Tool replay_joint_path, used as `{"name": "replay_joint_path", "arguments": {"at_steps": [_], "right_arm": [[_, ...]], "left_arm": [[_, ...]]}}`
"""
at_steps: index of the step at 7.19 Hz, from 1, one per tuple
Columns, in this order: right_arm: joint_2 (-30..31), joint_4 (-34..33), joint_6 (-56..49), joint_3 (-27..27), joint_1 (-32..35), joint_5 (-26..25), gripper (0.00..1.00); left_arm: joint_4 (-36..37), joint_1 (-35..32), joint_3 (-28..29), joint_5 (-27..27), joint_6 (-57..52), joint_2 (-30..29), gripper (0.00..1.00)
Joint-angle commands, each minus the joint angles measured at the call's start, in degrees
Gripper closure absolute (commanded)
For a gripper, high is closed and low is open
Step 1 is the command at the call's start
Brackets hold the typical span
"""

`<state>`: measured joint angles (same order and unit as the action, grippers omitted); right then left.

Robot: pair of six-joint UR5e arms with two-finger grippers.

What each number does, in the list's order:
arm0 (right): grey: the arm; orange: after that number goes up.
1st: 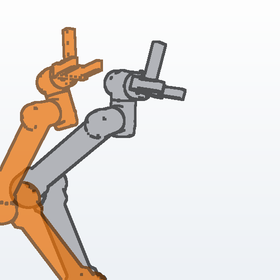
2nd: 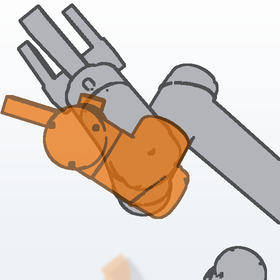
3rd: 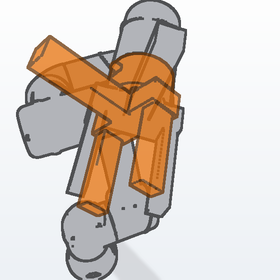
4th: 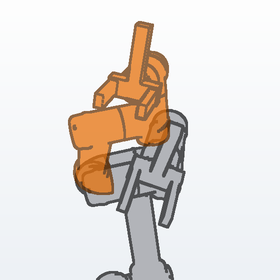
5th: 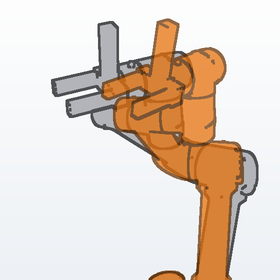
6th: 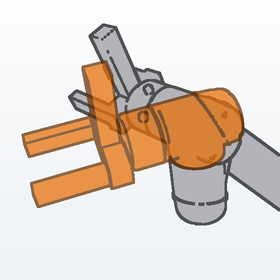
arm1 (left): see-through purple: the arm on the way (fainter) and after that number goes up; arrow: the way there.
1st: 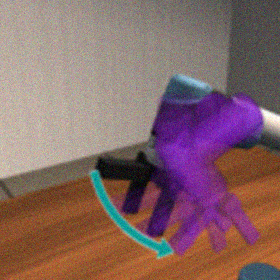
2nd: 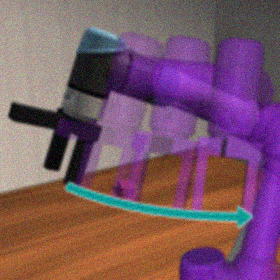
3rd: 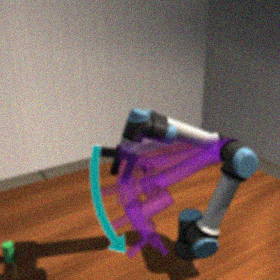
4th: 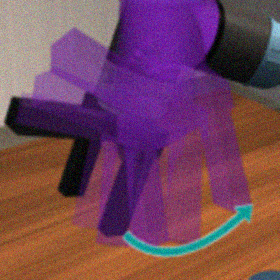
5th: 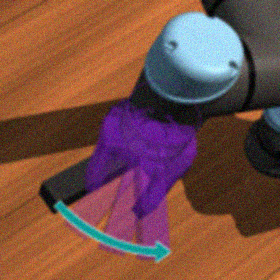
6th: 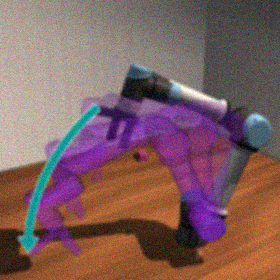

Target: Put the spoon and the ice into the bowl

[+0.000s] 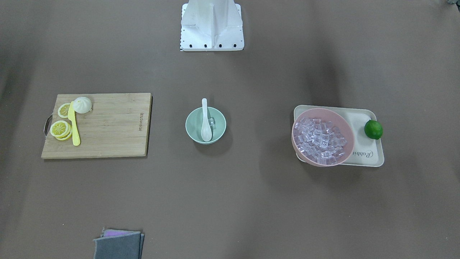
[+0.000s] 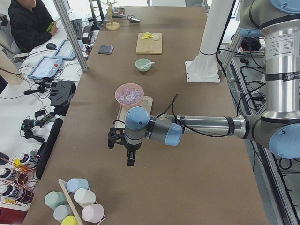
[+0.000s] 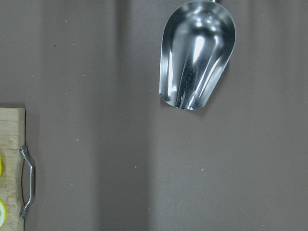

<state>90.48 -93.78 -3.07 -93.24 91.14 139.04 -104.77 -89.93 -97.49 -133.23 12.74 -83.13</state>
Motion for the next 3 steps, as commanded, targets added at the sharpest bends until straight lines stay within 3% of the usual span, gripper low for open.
{"name": "replay_joint_path", "arguments": {"at_steps": [1,3], "right_arm": [[-0.1,0.0,0.0,-0.5,0.0,0.0,0.00],[-0.7,0.0,0.0,-0.5,0.0,0.0,0.00]], "left_arm": [[0.0,0.0,0.2,0.0,0.0,-0.3,0.01],[0.1,0.0,0.4,0.0,0.0,-0.5,0.02]]}}
